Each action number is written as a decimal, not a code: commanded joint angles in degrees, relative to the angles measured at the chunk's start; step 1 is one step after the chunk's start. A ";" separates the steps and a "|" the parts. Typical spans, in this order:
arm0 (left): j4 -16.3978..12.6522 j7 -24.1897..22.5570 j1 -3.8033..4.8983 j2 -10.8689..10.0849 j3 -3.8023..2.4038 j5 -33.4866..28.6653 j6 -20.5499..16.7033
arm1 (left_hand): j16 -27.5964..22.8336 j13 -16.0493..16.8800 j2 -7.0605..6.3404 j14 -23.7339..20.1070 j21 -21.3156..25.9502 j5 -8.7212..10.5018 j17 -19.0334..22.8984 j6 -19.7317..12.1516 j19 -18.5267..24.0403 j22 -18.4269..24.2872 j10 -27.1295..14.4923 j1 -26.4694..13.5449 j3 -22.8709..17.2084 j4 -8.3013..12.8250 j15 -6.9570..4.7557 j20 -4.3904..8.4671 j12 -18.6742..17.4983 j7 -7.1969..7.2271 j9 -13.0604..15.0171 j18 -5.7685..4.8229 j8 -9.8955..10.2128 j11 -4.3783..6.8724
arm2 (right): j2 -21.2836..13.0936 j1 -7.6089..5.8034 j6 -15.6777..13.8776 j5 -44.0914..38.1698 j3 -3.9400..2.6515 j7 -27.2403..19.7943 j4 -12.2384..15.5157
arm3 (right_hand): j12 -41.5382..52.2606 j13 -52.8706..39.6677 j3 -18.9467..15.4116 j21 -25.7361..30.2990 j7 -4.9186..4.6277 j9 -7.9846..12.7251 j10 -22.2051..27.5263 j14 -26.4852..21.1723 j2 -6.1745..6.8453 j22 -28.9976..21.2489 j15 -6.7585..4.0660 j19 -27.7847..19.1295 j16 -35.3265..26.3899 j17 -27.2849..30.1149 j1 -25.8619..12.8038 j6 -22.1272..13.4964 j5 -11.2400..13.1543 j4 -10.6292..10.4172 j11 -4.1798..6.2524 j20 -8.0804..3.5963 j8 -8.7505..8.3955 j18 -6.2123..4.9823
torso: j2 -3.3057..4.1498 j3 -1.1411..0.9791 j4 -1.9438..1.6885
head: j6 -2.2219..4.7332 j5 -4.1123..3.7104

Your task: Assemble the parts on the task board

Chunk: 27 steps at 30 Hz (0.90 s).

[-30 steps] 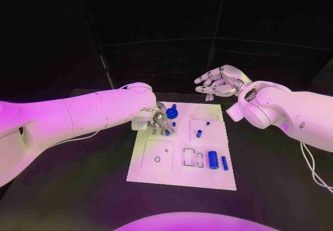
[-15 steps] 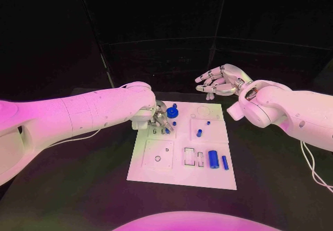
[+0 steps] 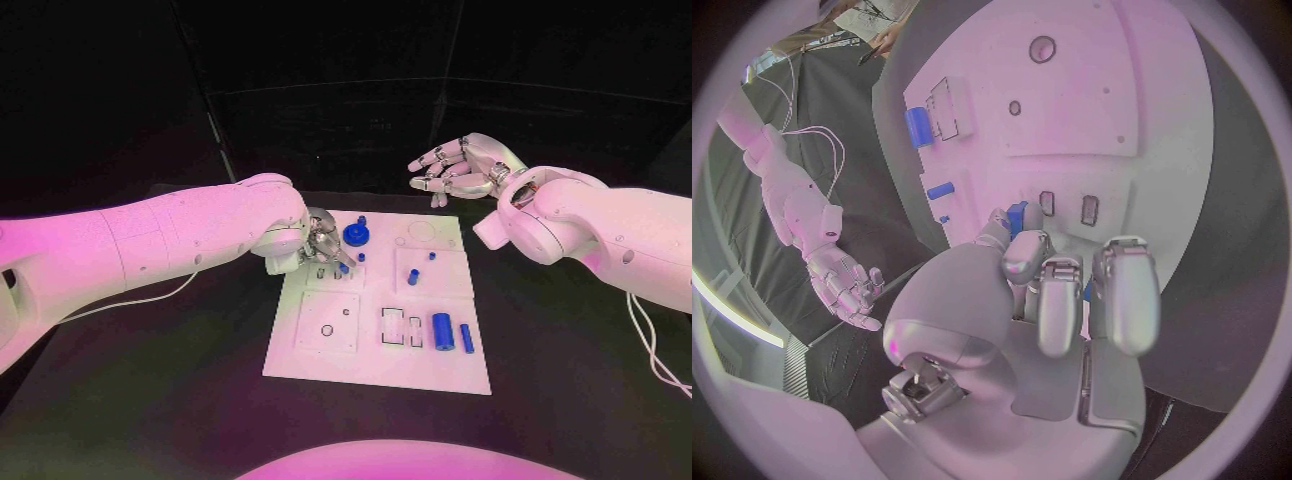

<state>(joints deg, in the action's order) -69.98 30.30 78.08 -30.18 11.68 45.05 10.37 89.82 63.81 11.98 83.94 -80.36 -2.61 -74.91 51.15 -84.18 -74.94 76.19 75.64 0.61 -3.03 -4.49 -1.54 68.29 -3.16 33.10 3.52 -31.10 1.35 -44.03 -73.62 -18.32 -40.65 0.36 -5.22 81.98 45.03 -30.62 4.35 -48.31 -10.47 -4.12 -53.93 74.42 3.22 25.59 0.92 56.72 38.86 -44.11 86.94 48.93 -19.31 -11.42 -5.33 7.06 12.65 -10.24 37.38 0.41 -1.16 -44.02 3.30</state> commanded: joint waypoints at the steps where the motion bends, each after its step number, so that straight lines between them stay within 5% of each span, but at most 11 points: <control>1: -1.07 -1.45 0.00 -0.78 -0.02 -2.72 -4.62 | 0.18 0.10 -0.92 6.06 0.16 -0.13 -15.09 -0.33 -0.41 -0.35 0.29 -2.08 -8.37 6.79 -0.48 0.41 -0.08 0.39 1.75 -0.26 -0.41 0.13 | -0.06 -0.11 -0.11 -0.09 -0.03 -0.02 -0.04 | 0.38 0.08 0.31 0.23 0.07 -0.08 0.26 -0.23 0.24 -0.10 -0.01 -0.59 -0.21 0.05 0.06 -0.53 -0.21 -0.01 0.01 0.01 0.27 -0.19 | -0.02 0.00 0.03 | 0.06 0.16; 10: -3.76 -1.09 -0.42 -3.29 0.02 0.50 -9.23 | 0.18 0.49 -3.38 6.06 0.48 -0.23 -15.09 -0.67 -0.46 -0.13 0.73 -6.11 -15.68 8.84 -0.50 0.51 0.31 0.33 2.68 -0.20 -1.07 0.27 | 0.03 -0.11 0.39 -0.09 -0.03 0.72 -0.41 | 0.55 0.22 0.26 0.25 0.02 -0.08 0.28 -0.20 0.33 -0.10 0.05 -0.60 -0.19 0.23 -0.32 -0.63 -0.37 -0.30 -0.07 0.06 0.46 -0.18 | -0.01 -0.06 -0.17 | -0.05 0.51; 15: -5.15 -0.94 -0.64 -4.43 0.04 4.75 -10.49 | 0.18 0.36 -4.24 6.06 0.53 -0.16 -15.09 -0.68 -0.51 -0.16 0.72 -7.77 -18.78 9.35 -0.55 0.48 0.21 0.45 3.04 -0.22 -1.36 0.17 | 0.17 -0.11 0.51 -0.09 -0.02 0.70 -0.55 | 0.63 0.29 0.26 0.28 0.01 -0.08 0.30 -0.19 0.30 -0.10 0.07 -0.61 -0.18 0.32 -0.52 -0.66 -0.46 -0.48 -0.08 0.08 0.55 -0.18 | 0.04 -0.06 0.08 | -0.06 0.71; 27: -6.21 -0.99 -1.42 -4.83 0.05 8.69 -8.43 | 0.18 0.18 -6.47 6.06 0.62 -0.13 -15.09 -0.91 -0.58 -0.28 0.76 -10.38 -25.37 10.57 -0.53 0.49 0.06 0.41 3.82 -0.23 -1.91 0.17 | 0.40 -0.11 0.28 -0.09 -0.02 0.46 -0.76 | 0.70 0.38 0.34 0.31 0.01 -0.08 0.38 -0.21 0.24 -0.11 0.08 -0.64 -0.18 0.42 -0.61 -0.74 -0.68 -0.61 -0.08 0.10 0.66 -0.19 | 0.09 0.00 0.08 | -0.48 0.54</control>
<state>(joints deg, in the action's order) -76.02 29.84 76.62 -35.08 11.76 51.40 1.22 89.82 64.07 5.73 84.08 -80.10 -2.63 -74.91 50.63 -83.97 -74.93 76.48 65.55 -17.25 0.35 -4.63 -1.34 68.29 -2.68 36.86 3.52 -32.75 1.63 -43.70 -73.62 -18.16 -40.65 0.37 -4.43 81.20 45.49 -30.31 4.67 -48.31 -10.51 -4.12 -53.93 74.42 3.46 25.55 0.92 56.51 38.87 -43.77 86.70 48.55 -19.73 -11.74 -5.33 7.27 12.93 -10.24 37.44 0.39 -1.10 -44.38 3.89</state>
